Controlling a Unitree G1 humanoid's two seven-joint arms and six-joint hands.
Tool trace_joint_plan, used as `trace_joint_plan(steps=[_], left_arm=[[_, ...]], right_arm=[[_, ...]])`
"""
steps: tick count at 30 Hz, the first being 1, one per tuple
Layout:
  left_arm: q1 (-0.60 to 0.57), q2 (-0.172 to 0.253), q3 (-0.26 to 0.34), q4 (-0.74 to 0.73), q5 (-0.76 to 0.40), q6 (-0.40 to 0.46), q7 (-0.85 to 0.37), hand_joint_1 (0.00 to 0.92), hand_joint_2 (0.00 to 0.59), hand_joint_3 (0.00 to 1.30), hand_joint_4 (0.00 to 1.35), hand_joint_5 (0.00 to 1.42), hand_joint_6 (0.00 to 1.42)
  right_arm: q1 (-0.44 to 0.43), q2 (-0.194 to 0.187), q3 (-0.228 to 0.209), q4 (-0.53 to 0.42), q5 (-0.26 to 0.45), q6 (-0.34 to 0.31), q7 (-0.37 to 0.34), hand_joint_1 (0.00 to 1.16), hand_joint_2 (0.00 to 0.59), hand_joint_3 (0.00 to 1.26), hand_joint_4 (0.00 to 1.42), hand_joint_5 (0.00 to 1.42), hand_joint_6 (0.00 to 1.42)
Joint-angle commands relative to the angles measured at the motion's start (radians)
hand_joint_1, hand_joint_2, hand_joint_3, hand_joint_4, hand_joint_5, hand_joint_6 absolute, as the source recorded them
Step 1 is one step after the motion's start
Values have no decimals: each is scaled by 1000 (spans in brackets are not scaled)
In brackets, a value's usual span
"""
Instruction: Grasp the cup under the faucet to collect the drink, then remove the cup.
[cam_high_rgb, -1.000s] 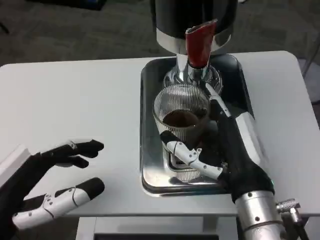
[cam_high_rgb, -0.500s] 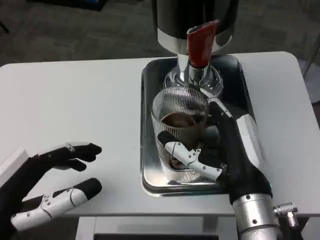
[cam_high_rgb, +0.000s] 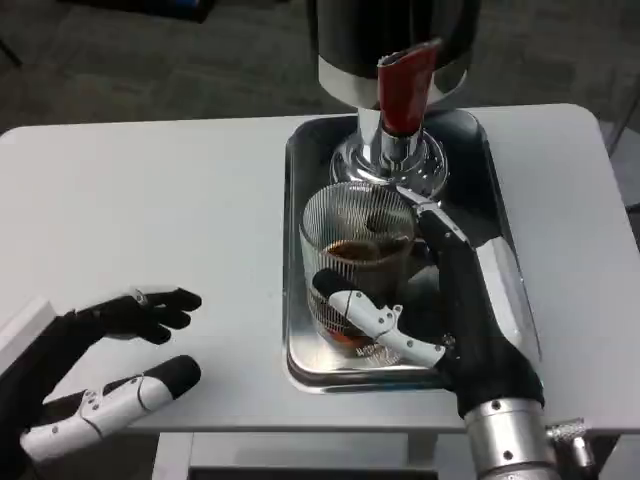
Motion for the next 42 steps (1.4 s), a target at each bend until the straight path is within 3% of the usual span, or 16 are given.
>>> trace_joint_plan(steps=[1,19,31,42], left_arm=[[12,18,2,9,-6,-7,-12,113,126,322,318,343,265],[-3,18,-3,22,-4,-11,-12,109,124,317,318,343,264],[-29,17,-13,38,-5,-18,-11,103,124,308,318,343,264],[-66,22,-17,48,-8,-23,-13,91,119,300,318,343,264]], right_arm=[[35,11,-1,12,-1,-4,-18,653,240,331,455,585,960],[52,3,-23,13,-15,-48,-77,672,234,449,604,726,1126],[62,-11,-35,24,-19,-99,-124,690,244,593,792,935,1292],[89,-39,-60,-3,-11,-132,-111,733,221,725,923,1106,1424]])
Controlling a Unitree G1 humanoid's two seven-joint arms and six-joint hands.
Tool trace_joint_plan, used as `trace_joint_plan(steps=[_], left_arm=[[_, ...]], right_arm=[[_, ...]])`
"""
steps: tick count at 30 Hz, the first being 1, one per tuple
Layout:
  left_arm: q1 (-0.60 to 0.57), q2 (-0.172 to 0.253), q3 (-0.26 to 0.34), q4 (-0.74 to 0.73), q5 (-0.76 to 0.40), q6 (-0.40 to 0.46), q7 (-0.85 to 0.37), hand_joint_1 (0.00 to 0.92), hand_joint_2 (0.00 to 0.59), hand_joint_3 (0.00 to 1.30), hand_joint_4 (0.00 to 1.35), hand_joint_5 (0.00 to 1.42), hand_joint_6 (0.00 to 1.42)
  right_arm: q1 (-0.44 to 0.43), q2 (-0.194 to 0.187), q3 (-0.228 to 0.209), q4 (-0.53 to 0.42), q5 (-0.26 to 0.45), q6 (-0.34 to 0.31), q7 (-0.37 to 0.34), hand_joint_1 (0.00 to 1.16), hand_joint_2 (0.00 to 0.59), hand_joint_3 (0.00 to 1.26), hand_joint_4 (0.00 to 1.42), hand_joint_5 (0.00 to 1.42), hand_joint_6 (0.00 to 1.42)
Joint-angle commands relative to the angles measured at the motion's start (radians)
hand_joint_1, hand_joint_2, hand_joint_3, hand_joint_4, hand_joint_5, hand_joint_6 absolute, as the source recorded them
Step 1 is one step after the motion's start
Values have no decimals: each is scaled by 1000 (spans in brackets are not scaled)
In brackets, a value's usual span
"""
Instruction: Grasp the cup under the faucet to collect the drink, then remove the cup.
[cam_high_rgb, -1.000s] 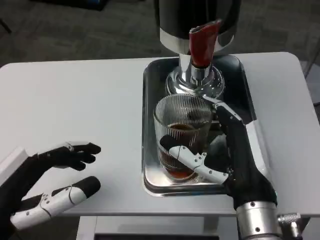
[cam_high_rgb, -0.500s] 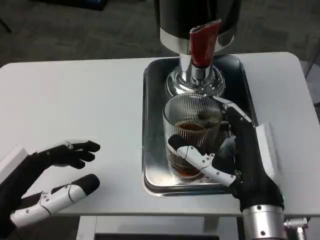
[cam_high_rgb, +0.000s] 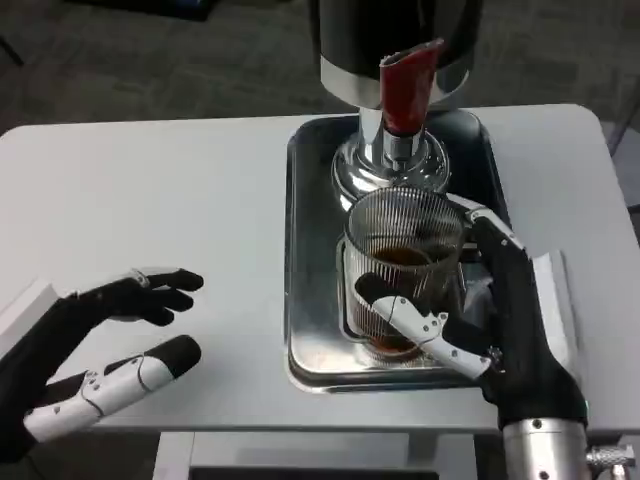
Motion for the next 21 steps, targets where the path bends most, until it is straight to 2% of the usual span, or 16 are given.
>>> trace_joint_plan(steps=[1,8,21], left_arm=[[-12,22,-11,10,-8,-10,-13,91,119,300,318,343,264],[-59,29,-29,22,-9,-8,-14,90,119,300,318,343,264],[-122,34,-63,36,-14,-12,-18,80,120,297,318,343,264]], right_arm=[[32,-12,-10,-21,1,-29,3,736,219,737,936,1121,1424],[67,-24,-32,-54,7,-50,-4,767,212,811,1022,1218,1424],[107,-20,-69,-88,30,-97,-10,813,201,927,1135,1343,1424]])
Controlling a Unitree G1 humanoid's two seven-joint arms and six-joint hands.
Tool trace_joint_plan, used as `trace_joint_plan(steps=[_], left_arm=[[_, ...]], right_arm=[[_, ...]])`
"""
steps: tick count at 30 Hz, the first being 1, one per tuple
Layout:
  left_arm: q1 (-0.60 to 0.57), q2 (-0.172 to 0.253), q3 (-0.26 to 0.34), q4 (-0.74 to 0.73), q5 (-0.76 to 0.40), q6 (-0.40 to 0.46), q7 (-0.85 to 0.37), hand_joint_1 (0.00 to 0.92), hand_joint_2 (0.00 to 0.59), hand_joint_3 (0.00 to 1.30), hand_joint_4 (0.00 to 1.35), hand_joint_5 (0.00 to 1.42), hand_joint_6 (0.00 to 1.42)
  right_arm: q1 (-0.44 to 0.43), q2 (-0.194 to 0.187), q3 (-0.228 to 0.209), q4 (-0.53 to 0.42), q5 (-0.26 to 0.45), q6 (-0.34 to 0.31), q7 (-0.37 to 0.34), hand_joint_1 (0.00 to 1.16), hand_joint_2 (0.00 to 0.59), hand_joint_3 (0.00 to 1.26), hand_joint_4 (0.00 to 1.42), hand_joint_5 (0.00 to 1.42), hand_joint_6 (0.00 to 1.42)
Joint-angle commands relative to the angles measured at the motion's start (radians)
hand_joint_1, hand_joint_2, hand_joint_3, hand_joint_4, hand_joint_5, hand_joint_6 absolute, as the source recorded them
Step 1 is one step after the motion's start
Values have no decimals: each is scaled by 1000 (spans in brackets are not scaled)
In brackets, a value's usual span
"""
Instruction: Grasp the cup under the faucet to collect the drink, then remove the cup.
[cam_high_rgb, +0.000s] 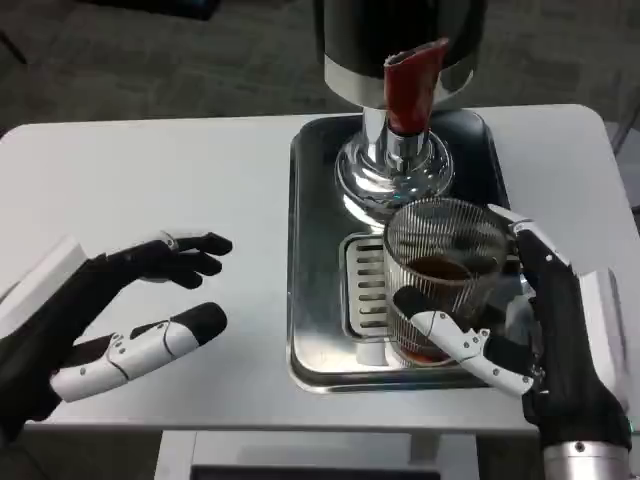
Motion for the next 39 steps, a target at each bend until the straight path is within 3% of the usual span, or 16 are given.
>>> trace_joint_plan(steps=[1,20,39], left_arm=[[-6,16,-10,12,-12,-12,-12,79,120,297,318,343,264],[-79,28,-37,46,-33,-45,-29,70,116,287,312,334,268],[-112,40,-51,47,-56,-87,-54,69,110,279,274,316,264]], right_arm=[[23,9,-13,-40,18,-44,-9,814,201,934,1137,1348,1424],[71,14,-26,-142,54,-49,26,839,195,1020,1209,1424,1424],[114,20,-22,-299,90,-17,142,839,195,1031,1224,1424,1424]])
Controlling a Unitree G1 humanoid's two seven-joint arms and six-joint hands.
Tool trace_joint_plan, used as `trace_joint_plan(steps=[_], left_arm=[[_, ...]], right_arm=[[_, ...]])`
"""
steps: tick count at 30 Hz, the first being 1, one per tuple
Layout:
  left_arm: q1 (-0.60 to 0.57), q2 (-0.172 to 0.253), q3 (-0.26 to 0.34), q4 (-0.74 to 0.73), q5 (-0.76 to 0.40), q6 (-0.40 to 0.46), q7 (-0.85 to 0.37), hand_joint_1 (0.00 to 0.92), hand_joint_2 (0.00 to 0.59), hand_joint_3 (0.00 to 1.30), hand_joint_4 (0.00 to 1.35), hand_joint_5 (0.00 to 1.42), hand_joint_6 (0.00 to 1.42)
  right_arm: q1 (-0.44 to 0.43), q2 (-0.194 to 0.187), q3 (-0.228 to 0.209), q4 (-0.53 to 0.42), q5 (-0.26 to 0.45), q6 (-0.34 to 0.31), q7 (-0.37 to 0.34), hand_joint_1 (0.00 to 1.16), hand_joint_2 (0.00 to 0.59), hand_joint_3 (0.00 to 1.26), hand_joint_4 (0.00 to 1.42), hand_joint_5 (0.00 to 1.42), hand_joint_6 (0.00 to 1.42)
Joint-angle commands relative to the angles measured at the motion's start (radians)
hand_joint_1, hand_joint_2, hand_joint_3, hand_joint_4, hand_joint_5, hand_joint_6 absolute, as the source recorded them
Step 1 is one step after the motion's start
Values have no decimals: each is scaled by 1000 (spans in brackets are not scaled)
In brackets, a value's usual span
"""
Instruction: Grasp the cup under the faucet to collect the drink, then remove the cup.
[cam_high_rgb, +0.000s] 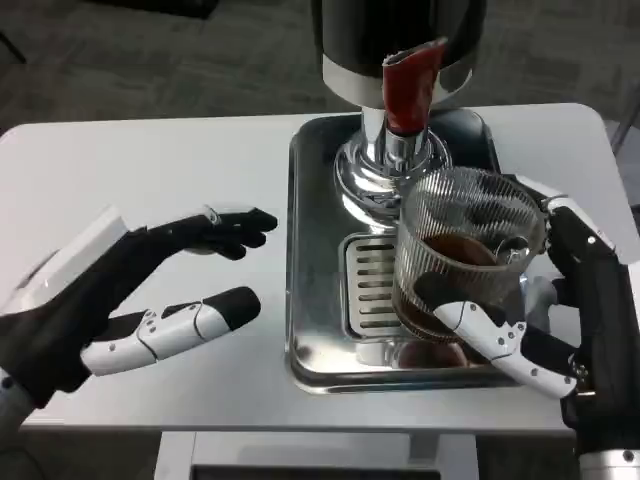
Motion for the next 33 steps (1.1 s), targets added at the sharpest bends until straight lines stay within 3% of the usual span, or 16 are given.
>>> trace_joint_plan(steps=[1,14,33], left_arm=[[-2,26,6,-2,-25,-24,-21,68,108,279,273,314,263],[36,59,31,-108,-27,-37,-29,43,89,249,192,241,229],[200,54,124,-326,-43,-25,-42,24,77,217,141,181,197]], right_arm=[[19,9,2,-60,16,-14,24,839,195,1031,1224,1424,1424],[88,-21,-27,-160,58,-16,125,839,195,1042,1240,1424,1424],[124,-44,-55,-265,120,15,231,840,195,1065,1255,1424,1424]])
